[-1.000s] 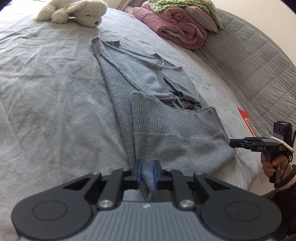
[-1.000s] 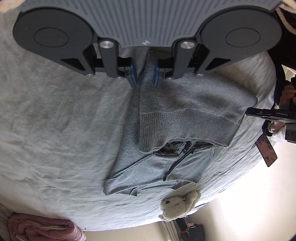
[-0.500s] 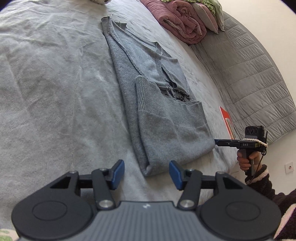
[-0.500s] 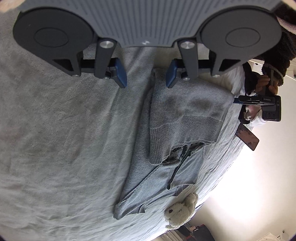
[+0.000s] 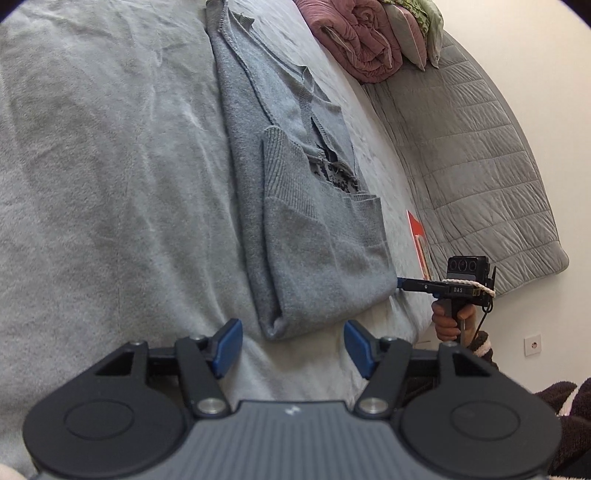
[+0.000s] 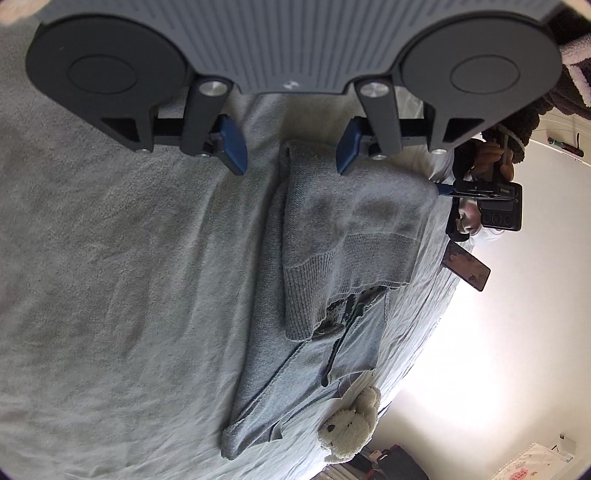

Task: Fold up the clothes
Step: 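Open both grippers and move them to the folded hem edge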

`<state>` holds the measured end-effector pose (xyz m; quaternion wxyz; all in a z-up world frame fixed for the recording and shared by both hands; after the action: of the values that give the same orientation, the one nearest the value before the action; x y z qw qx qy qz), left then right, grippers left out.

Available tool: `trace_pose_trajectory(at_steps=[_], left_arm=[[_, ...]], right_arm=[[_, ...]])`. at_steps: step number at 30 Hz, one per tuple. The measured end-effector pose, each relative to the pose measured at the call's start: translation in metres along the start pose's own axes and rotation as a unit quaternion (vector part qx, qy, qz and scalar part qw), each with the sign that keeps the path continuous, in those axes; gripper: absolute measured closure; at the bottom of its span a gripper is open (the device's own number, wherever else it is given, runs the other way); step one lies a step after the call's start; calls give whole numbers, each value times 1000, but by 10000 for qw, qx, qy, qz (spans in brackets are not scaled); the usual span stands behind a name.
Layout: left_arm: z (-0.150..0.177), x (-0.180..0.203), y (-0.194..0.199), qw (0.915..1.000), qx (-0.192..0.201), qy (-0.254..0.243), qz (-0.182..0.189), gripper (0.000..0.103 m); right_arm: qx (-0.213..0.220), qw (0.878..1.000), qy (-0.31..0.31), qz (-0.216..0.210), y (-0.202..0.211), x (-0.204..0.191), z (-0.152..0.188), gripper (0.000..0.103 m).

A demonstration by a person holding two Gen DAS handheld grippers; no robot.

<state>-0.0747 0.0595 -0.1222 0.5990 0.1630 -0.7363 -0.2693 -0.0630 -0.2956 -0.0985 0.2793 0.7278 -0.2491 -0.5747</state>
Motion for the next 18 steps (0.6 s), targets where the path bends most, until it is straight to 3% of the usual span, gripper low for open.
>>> trace_pose_trajectory(at_steps=[18], left_arm=[[-15,-1,-15,9998,180,119,38,43]], right_arm=[[232,9979,-253,-548,-4,-1,-9,46]])
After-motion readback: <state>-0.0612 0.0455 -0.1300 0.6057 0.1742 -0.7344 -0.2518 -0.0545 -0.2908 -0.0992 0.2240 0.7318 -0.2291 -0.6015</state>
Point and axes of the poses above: each gripper's, at about its wrist camera, not at the fingertips, and y roughly against the way its jaws point, x to its right, z to its underside, the point moved 10 cm from there along -y, roughly the way its jaws point, and after that the axes turned 15 degrees about -x, right-handed, at the moved point
